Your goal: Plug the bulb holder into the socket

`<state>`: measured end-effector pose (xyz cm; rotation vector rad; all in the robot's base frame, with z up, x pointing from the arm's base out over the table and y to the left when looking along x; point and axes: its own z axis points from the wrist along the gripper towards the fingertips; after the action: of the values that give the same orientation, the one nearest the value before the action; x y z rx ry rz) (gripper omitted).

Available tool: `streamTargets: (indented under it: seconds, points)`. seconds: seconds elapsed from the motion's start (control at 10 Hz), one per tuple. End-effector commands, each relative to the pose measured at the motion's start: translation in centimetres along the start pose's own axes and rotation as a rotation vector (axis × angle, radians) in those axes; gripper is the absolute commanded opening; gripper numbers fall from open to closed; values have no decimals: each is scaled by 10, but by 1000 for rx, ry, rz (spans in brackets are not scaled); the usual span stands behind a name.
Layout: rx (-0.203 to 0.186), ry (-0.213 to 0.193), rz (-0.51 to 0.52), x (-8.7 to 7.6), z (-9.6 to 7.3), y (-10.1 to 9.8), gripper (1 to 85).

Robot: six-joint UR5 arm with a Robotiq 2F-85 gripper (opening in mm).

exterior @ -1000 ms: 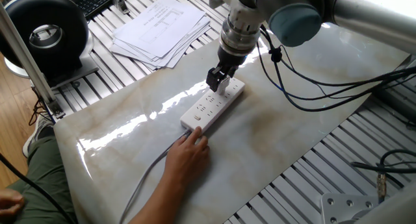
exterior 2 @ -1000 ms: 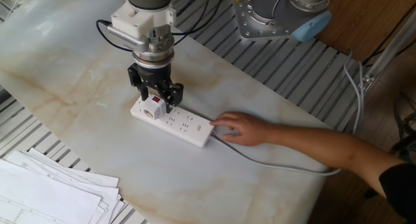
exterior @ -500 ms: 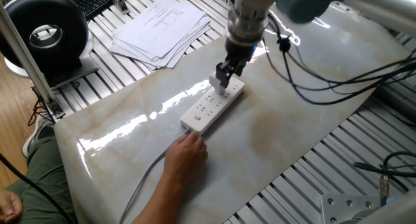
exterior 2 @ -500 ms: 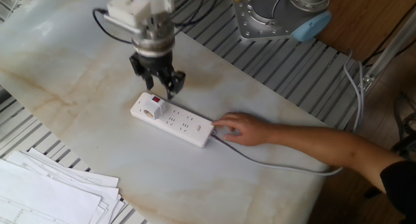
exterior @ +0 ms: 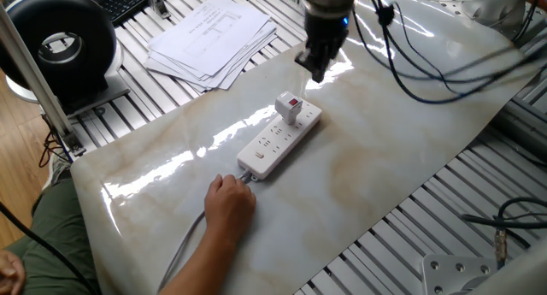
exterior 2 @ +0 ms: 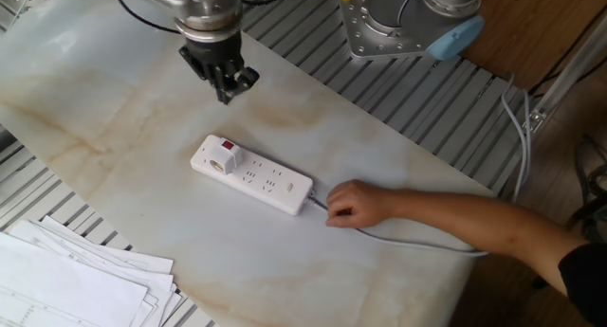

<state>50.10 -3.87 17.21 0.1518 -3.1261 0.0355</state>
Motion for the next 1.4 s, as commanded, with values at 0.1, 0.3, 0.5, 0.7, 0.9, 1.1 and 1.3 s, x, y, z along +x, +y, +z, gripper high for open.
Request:
streamTargets:
  seconds: [0.1, 0.3, 0.5, 0.7, 0.9, 1.1, 1.3]
  points:
    - [18, -106, 12, -43, -20, 4, 13]
    - [-11, -131, -70, -49, -21, 13, 13]
    - [-43, -58, -61, -12, -53, 17, 13]
    - [-93, -27, 47, -4, -75, 38, 13]
    - [-113, -7, 80, -4, -68, 49, 13]
    - [-106, -24, 68, -13, -63, 47, 13]
    - [-89, -42, 48, -19, -52, 44, 13]
